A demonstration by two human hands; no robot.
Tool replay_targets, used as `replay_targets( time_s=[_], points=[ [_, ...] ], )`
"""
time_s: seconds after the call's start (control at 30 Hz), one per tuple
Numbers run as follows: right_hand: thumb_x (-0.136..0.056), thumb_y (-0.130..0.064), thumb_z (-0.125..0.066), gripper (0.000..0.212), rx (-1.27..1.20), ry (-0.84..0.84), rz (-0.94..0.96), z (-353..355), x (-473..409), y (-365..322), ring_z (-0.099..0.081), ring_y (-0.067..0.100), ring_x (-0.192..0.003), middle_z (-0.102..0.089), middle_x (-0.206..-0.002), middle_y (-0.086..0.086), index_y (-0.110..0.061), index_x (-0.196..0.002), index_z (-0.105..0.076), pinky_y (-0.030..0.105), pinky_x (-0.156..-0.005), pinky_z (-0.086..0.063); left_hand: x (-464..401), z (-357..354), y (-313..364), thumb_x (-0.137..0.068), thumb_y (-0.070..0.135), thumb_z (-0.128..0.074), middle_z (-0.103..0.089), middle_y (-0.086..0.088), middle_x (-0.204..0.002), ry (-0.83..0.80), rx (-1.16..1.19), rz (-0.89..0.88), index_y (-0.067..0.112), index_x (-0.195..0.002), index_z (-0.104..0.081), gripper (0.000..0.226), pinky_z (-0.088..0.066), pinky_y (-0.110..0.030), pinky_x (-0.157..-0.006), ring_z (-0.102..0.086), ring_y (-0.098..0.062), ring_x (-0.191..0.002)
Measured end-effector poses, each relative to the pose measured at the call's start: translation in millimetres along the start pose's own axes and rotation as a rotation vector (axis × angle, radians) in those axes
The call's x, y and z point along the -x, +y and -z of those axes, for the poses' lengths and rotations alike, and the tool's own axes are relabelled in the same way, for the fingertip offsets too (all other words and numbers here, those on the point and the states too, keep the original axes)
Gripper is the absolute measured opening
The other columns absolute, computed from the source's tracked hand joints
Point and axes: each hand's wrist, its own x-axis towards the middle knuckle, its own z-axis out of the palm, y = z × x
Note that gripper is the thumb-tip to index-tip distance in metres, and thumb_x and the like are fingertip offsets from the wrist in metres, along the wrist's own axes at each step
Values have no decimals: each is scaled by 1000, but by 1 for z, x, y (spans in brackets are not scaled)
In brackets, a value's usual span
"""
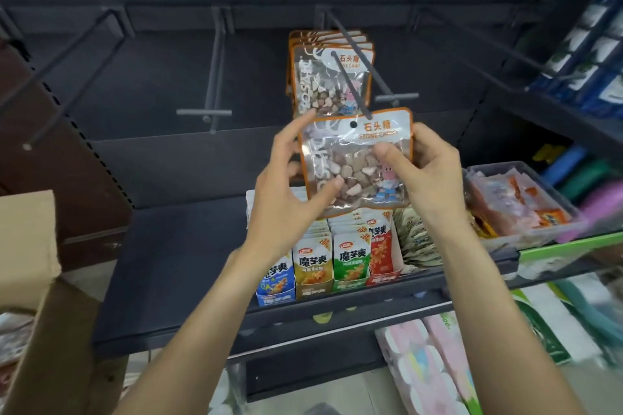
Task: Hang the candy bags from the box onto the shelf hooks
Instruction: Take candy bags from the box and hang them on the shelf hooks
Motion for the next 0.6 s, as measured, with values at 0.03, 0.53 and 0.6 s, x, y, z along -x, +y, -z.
replay_targets(
  time_s=[0.03, 0.53, 0.6],
  points=[
    [-89, -15, -67, 17, 15, 17, 7, 0, 1, 0, -67, 6, -79, -72, -85, -10, -27, -100, -64, 21, -66, -53, 0, -2, 0, -78, 9, -78, -55, 7, -130, 10, -7, -17, 48, -129, -35, 77, -51, -15, -78, -65, -4, -101],
    [-90, -14, -67, 28, 208, 151, 281, 3, -30, 4, -62, 11, -89, -62, -96, -9, -34, -104, -53, 26, -77, -49, -22, -22, -8, -81, 10, -76, -56, 18, -120, 54, -119, -159, 24, -133, -51, 60, -57, -23, -68, -66, -14, -79],
    [-90, -14, -67, 28, 229, 136, 318, 4, -35, 6, -64, 18, -90, -64, -98, -2, -36, -103, -54, 33, -76, -51, -24, -22, -10, -80, 12, -77, -57, 15, -119, 64, -118, -177, 26, -132, -50, 60, -57, -22, -67, -67, -14, -78]
  ],
)
